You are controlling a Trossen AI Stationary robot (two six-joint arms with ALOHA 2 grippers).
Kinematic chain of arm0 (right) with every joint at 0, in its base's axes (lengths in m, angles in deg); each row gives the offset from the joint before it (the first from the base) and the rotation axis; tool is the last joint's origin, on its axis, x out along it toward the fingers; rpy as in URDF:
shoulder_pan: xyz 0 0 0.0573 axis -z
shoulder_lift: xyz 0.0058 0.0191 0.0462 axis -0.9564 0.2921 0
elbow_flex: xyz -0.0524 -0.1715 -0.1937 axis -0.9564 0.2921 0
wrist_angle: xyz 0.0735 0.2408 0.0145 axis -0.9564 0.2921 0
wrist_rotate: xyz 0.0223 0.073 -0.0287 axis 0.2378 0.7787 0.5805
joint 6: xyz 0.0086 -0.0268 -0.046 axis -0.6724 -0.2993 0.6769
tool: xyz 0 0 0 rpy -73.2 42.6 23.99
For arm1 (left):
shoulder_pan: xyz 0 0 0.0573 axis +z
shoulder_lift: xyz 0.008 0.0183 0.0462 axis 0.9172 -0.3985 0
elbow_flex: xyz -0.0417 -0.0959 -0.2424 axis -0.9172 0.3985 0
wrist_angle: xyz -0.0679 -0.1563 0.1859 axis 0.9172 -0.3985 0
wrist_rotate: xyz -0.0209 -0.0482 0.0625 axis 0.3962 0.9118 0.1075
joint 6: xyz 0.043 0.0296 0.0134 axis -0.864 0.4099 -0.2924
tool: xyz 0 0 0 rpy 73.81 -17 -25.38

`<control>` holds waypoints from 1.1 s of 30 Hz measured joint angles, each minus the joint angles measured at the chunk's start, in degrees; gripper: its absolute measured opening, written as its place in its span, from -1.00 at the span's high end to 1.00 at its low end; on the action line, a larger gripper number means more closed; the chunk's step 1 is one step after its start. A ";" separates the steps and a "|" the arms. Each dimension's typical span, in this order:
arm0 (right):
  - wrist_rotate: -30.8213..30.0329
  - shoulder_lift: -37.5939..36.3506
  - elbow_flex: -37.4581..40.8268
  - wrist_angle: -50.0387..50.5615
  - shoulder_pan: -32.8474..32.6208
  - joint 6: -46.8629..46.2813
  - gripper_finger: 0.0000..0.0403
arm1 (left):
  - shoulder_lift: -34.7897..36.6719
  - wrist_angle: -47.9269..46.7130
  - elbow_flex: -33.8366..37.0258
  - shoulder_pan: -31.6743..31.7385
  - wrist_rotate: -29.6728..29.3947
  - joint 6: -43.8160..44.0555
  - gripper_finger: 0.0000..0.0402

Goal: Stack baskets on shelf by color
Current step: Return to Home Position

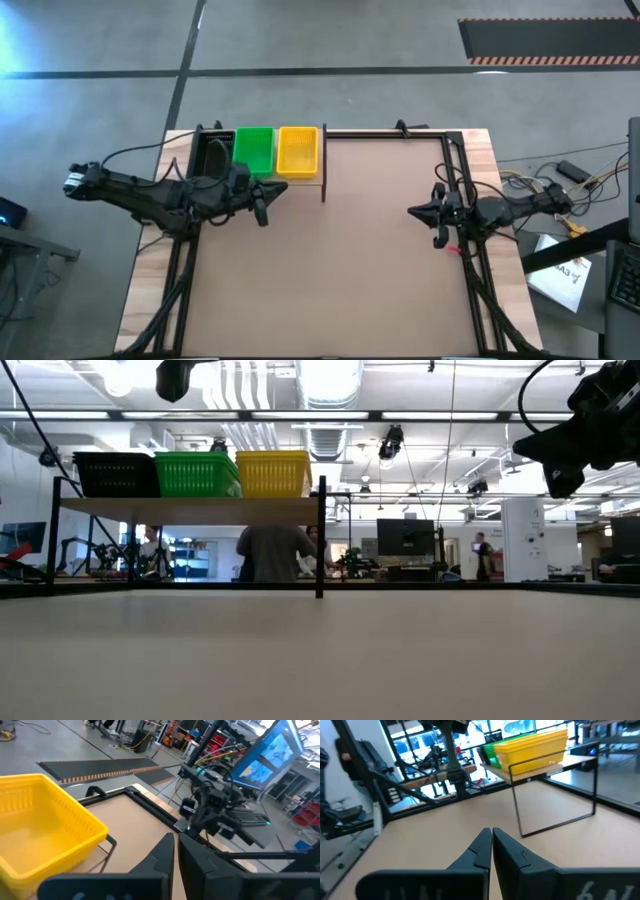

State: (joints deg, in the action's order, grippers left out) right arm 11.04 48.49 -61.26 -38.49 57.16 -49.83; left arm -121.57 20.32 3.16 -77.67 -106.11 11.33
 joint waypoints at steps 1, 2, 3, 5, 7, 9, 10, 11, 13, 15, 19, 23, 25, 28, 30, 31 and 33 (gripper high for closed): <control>0.32 0.00 0.00 0.04 0.77 0.55 0.96 | 0.15 0.06 0.01 -0.23 0.02 -0.03 0.97; 0.94 0.14 0.02 0.02 1.61 0.96 0.96 | 0.33 0.01 0.04 -0.38 0.03 -0.14 0.97; 1.89 0.24 0.06 0.00 2.52 1.31 0.96 | 0.50 0.05 0.04 -0.50 0.03 -0.20 0.97; 4.66 0.34 0.12 -0.05 4.50 1.89 0.96 | 0.85 -0.17 0.06 -0.61 0.03 -0.25 0.97; 8.09 0.95 0.26 -0.22 6.80 2.50 0.96 | 1.23 -0.29 0.07 -0.66 0.03 -0.25 0.97; 11.62 1.71 0.42 -0.40 9.24 2.60 0.96 | 1.73 -0.30 0.07 -0.66 0.06 -0.25 0.97; 13.81 2.18 0.58 -0.65 10.44 2.61 0.96 | 2.03 -0.30 0.07 -0.66 0.17 -0.31 0.97; 16.18 2.63 0.69 -0.72 11.57 2.64 0.96 | 2.45 -0.32 0.14 -0.65 0.60 -0.41 0.97; 21.19 3.70 0.91 -0.77 13.68 2.86 0.96 | 3.32 -0.33 0.37 -0.64 1.54 -0.47 0.97; 23.98 4.96 0.98 -0.84 15.24 3.86 0.96 | 4.37 -0.57 0.73 -0.64 2.41 -1.00 0.97; 24.50 7.20 1.01 -0.88 16.17 5.67 0.96 | 7.24 -0.93 1.69 -0.77 3.72 -3.23 0.97; 21.52 8.52 1.03 -1.08 16.17 4.49 0.96 | 12.15 -1.39 4.53 -1.01 4.77 -4.78 0.97; 21.22 9.01 1.07 -1.36 16.17 4.25 0.96 | 15.05 -1.28 6.24 -1.23 5.37 -6.05 0.97; 21.06 9.25 1.09 -1.50 16.17 4.27 0.96 | 19.69 -1.38 8.89 -1.27 7.17 -7.90 0.97; 21.01 9.31 1.09 -1.52 16.17 4.25 0.96 | 21.97 -1.17 10.22 -1.27 9.24 -11.51 0.97; 21.00 9.33 1.09 -1.53 16.17 4.25 0.96 | 22.89 -1.18 11.08 -1.27 10.38 -13.39 0.97; 20.94 9.31 1.09 -1.55 16.17 4.25 0.96 | 24.63 -1.26 12.89 -1.27 12.70 -16.59 0.97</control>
State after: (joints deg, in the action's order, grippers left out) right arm 31.97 57.80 -60.17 -40.04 73.33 -45.58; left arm -96.94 19.05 16.05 -78.94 -93.42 -5.26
